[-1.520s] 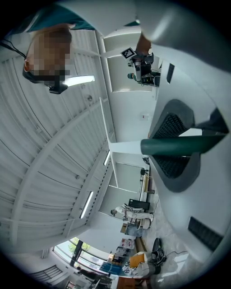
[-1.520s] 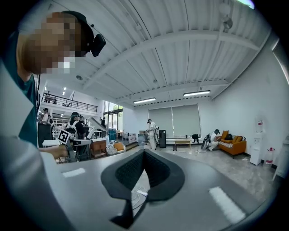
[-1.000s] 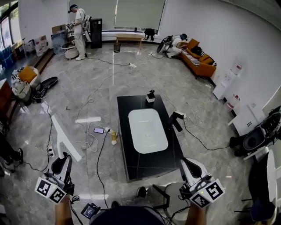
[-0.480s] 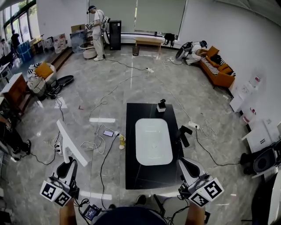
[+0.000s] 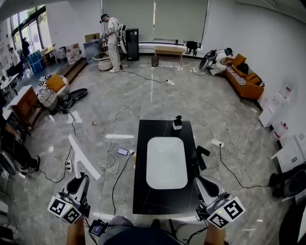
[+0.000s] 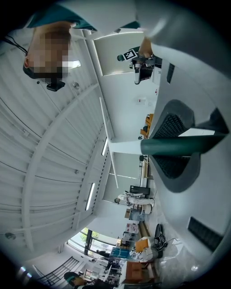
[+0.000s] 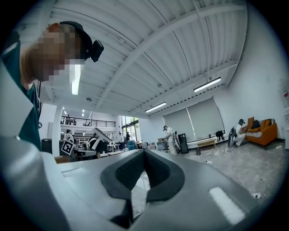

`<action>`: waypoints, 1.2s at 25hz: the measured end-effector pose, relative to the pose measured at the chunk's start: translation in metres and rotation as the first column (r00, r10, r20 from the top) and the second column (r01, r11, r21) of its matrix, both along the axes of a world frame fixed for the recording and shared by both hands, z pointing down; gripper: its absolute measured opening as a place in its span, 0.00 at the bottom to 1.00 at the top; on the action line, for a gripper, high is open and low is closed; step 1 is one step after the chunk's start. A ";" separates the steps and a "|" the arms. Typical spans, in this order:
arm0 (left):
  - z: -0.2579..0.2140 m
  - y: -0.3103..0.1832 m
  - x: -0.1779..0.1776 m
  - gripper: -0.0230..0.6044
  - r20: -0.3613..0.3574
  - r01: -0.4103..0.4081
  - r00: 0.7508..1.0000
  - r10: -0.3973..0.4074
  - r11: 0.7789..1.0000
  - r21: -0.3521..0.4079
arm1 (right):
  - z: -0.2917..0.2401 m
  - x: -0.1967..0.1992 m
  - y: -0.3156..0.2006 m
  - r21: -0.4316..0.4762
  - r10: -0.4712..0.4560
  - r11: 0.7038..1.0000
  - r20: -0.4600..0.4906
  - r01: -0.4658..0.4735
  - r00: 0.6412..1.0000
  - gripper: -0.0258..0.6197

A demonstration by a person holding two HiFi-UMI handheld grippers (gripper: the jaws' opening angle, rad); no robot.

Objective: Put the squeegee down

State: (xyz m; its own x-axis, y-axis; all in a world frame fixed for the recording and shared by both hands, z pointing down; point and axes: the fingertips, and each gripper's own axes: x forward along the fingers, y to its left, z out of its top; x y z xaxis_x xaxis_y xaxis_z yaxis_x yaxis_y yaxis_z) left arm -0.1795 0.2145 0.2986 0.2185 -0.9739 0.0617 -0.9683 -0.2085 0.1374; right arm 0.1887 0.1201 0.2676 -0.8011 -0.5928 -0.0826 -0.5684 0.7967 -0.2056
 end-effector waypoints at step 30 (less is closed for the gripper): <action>0.189 -0.369 0.020 0.15 -0.154 -0.283 0.955 0.253 0.932 -0.224 | 0.110 -0.014 -0.162 -0.231 0.273 0.928 -0.106 -0.291 0.956 0.05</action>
